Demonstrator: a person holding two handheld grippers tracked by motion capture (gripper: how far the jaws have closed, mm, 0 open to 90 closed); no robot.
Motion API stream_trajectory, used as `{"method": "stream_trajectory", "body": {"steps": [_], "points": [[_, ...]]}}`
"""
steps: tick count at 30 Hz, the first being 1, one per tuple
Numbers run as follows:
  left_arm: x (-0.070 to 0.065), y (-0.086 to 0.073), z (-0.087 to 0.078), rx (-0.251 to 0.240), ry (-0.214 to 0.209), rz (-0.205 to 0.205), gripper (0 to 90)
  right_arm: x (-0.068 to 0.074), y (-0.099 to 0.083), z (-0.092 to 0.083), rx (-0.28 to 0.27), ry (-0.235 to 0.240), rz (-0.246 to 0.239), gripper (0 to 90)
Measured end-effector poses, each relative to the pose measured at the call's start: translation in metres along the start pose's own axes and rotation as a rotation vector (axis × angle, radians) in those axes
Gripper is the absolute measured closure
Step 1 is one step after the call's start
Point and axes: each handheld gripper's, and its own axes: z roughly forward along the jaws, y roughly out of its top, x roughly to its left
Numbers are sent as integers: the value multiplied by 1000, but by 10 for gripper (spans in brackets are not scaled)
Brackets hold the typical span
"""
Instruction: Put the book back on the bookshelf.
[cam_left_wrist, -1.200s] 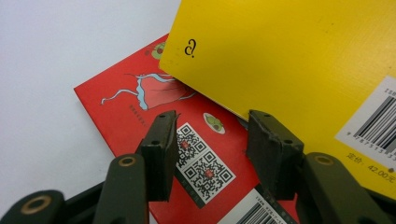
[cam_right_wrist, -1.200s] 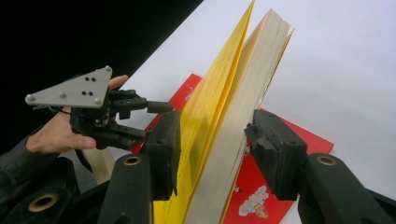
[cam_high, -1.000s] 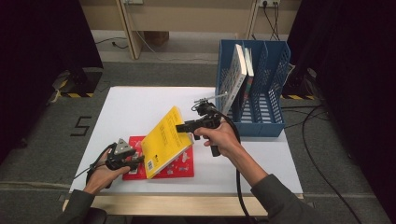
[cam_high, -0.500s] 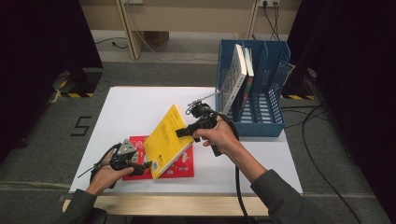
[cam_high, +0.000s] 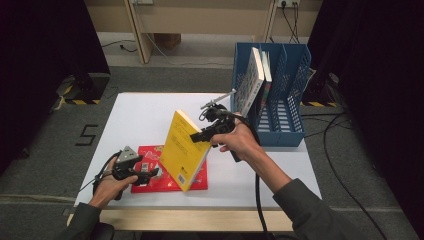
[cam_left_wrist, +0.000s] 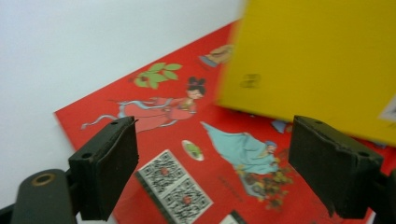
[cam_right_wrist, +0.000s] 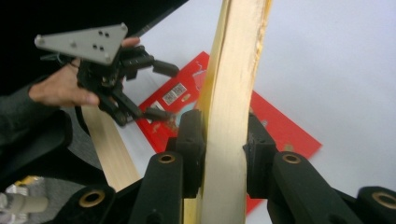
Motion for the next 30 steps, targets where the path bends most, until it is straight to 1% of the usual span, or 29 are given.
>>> {"method": "stream_trajectory", "body": {"steps": [4, 5, 8, 10, 12, 13, 16, 19, 23, 26, 30], "points": [[12, -4, -1, -2, 37, -31, 153, -3, -2, -14, 17, -47, 3, 750], [14, -5, -1, -1, 46, -44, 154, -4, -3, -18, 24, -58, 2, 752], [23, -7, -2, -9, 89, -74, 153, -6, -6, -29, 34, -95, -4, 757], [28, -9, -3, -8, 119, -91, 154, -9, -9, -36, 38, -124, -3, 757], [33, -12, -4, -4, 140, -104, 153, -12, -12, -44, 41, -150, 2, 757], [34, -13, -4, 0, 154, -105, 153, -13, -14, -48, 43, -159, -1, 757], [36, -15, -3, 6, 175, -111, 153, -19, -21, -61, 42, -189, 17, 757], [37, -15, -3, 13, 184, -113, 153, -24, -29, -74, 37, -227, 34, 756], [38, -15, -4, 10, 193, -122, 153, -33, -42, -86, 45, -269, 46, 755], [41, -15, -4, 14, 211, -130, 153, -39, -52, -93, 38, -284, 69, 754], [43, -16, -4, 34, 242, -116, 152, -44, -61, -97, 26, -281, 90, 754]]}}
